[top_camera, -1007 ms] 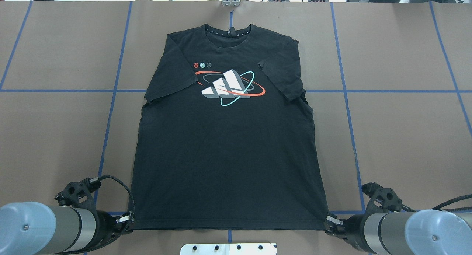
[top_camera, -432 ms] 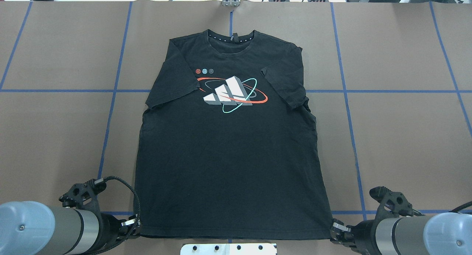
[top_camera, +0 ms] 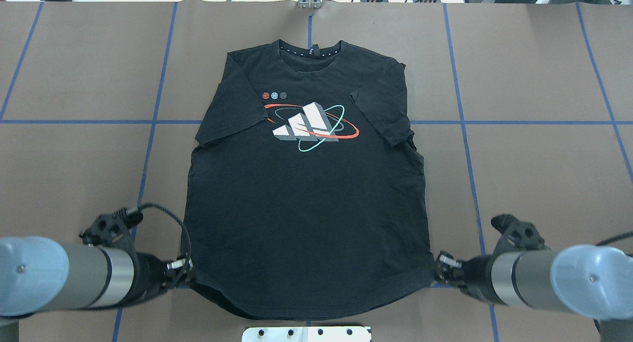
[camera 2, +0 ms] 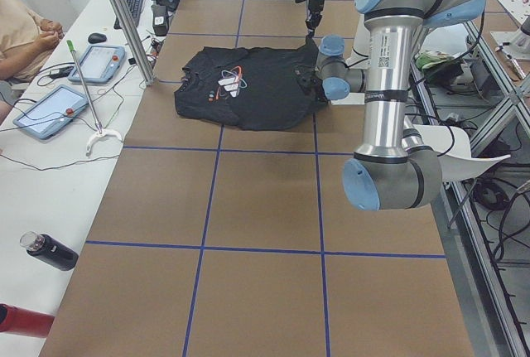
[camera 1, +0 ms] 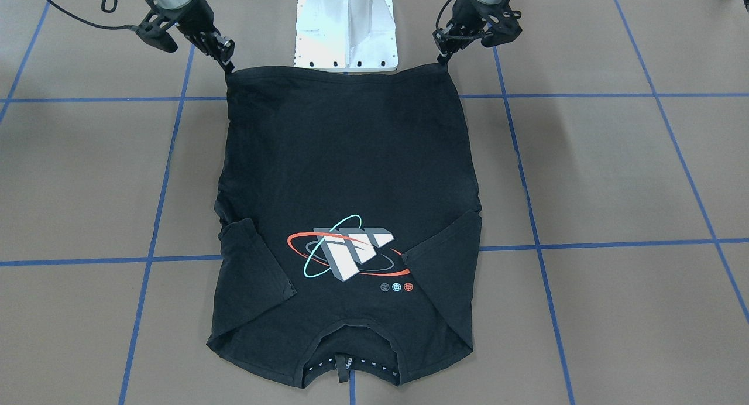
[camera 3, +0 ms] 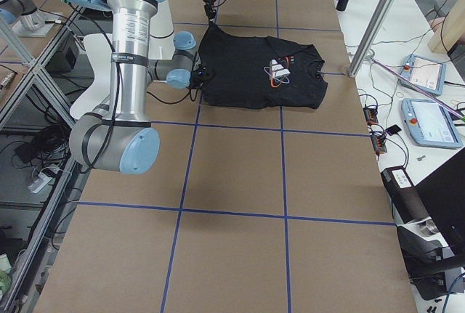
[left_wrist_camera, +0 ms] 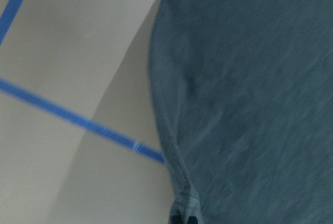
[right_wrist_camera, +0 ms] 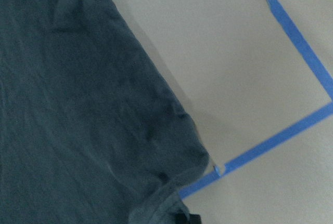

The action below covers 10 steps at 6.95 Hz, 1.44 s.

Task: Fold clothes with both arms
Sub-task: 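Lift both hem corners and carry them toward the collar with both grippers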

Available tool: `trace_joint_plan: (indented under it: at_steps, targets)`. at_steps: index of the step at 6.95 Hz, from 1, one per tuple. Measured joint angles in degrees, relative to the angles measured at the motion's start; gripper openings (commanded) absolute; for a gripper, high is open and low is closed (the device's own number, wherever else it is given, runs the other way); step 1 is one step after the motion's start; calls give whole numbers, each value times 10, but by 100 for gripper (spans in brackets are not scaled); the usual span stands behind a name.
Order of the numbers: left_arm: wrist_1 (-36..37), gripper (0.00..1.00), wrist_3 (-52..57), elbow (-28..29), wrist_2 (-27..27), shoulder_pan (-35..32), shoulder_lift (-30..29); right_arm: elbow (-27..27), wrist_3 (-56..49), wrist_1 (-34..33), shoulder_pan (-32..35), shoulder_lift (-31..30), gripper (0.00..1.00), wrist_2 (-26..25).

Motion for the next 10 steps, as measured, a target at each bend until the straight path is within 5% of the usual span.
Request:
trace_joint_plan:
  at_steps: [4, 7, 10]
  targets:
    - [-3, 0, 197, 113, -30, -194, -108, -109, -190, -289, 239, 259, 0, 124]
    - [-56, 0, 301, 231, -35, -311, -150, -231, -349, -318, 355, 329, 0, 130]
    - [-115, 0, 314, 377, -34, -344, -245, -363, -373, -295, 378, 408, 0, 127]
